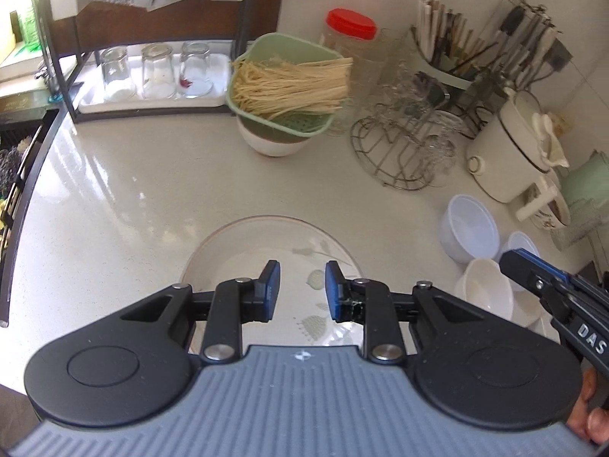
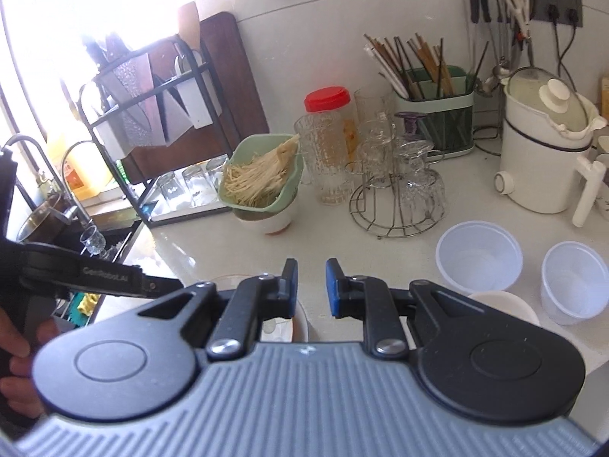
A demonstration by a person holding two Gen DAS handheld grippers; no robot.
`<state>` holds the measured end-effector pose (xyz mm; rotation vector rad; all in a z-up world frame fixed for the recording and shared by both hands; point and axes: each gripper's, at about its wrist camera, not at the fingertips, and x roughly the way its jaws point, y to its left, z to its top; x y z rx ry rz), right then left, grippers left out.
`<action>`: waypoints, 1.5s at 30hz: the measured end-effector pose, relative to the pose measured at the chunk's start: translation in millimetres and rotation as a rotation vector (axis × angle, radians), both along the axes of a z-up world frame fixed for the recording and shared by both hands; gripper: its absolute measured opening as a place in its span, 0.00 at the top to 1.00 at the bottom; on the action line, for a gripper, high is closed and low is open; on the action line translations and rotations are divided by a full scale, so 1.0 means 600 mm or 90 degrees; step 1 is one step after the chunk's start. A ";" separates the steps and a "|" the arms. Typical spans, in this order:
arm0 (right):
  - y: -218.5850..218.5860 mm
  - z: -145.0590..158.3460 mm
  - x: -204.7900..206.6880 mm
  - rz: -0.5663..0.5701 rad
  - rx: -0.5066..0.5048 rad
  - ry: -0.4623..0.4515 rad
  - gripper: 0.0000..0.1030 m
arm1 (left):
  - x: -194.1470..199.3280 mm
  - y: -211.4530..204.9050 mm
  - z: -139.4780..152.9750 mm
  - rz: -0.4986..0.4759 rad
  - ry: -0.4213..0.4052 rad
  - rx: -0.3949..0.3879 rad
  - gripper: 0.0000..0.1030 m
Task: Organize plates and bowls
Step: 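Move both open grippers toward the white ceramic bowl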
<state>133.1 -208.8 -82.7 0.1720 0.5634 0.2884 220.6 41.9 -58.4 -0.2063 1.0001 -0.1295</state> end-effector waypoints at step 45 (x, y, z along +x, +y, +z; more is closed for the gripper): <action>-0.248 -0.128 0.014 -0.273 0.045 0.125 0.25 | 0.133 -0.313 -0.152 -0.234 0.059 -0.060 0.24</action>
